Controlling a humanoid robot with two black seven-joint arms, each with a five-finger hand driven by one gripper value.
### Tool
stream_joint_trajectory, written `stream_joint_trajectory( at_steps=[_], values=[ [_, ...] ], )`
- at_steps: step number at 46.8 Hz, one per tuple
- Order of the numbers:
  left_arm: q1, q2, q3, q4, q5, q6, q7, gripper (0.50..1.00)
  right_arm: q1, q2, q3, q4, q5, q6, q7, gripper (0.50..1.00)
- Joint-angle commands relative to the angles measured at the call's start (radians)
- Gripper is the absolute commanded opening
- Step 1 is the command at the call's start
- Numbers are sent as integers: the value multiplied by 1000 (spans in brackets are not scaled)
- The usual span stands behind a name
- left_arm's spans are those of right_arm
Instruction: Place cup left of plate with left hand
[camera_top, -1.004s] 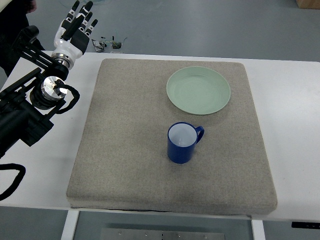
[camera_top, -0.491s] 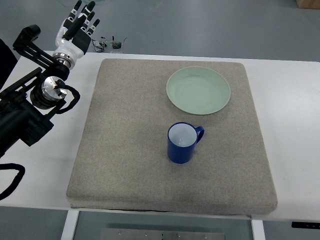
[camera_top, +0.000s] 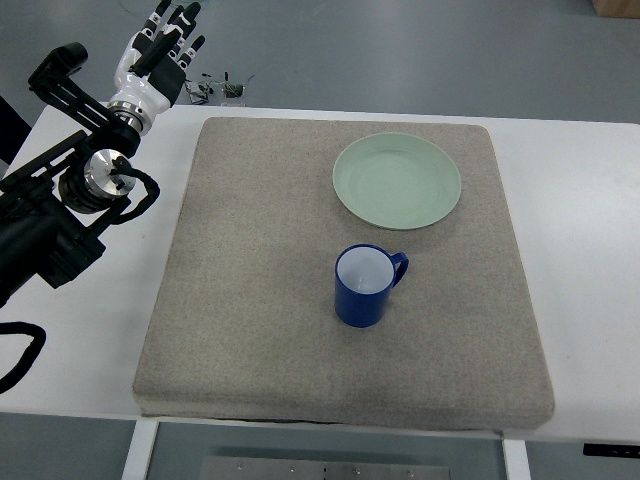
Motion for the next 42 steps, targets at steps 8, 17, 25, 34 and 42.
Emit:
stream_joint_trajectory(
  at_steps=[8,17,25,34,42],
  values=[
    [-1,-1,41,-16,45,-3,0,994,0,0,0,0,0,1,0,934],
    [-6,28,161,-97,144,-36,0,994,0,0,0,0,0,0,0,934],
    [-26,145,261,-218,171,-176,1,994,0,0,0,0,0,0,0,934],
    [-101,243,448,-296,272,-262,1,994,0,0,0,0,0,0,0,934],
    [-96,300,492,-394,441,-302,1,994,0,0,0,0,0,1,0,934]
  ],
)
